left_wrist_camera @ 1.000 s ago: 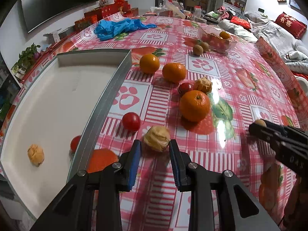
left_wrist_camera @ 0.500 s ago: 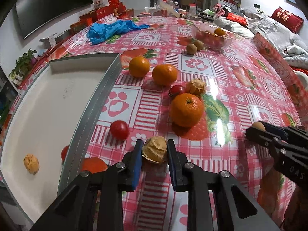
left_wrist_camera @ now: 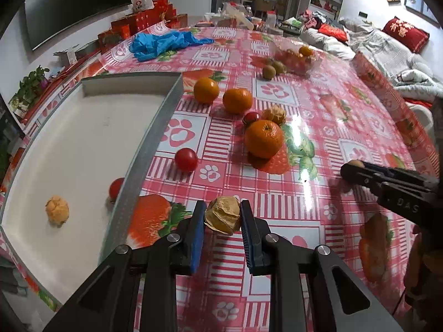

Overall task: Organize fruits
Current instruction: 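Carry the kiwi and dried fruit over the white tray while both tools open to drop them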

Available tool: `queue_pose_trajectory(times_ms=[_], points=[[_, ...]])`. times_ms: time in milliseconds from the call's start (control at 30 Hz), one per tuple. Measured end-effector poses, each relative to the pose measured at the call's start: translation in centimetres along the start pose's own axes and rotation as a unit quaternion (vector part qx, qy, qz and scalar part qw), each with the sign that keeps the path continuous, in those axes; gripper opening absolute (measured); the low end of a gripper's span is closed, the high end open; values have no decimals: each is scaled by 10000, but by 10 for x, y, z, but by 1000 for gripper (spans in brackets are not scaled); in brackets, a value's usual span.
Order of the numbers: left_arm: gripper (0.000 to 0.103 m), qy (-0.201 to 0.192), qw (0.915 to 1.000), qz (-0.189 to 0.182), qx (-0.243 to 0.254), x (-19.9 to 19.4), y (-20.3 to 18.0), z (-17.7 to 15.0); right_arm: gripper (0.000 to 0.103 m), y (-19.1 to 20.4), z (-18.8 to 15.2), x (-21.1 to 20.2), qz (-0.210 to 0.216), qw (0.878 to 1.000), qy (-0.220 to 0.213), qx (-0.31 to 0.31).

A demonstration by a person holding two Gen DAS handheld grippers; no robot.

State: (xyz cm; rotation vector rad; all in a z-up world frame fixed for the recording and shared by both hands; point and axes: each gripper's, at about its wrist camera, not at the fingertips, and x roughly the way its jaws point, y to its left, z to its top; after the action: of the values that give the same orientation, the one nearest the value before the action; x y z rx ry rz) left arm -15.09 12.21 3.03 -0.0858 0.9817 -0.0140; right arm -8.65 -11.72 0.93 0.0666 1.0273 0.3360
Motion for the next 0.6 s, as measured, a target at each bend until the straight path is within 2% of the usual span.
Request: queue_pose_trajectory(times_ms=[600], points=[[26,-171,9998,-19,-68,-14,8,-1,31,15,1,-6,-17,9999,16,-118]])
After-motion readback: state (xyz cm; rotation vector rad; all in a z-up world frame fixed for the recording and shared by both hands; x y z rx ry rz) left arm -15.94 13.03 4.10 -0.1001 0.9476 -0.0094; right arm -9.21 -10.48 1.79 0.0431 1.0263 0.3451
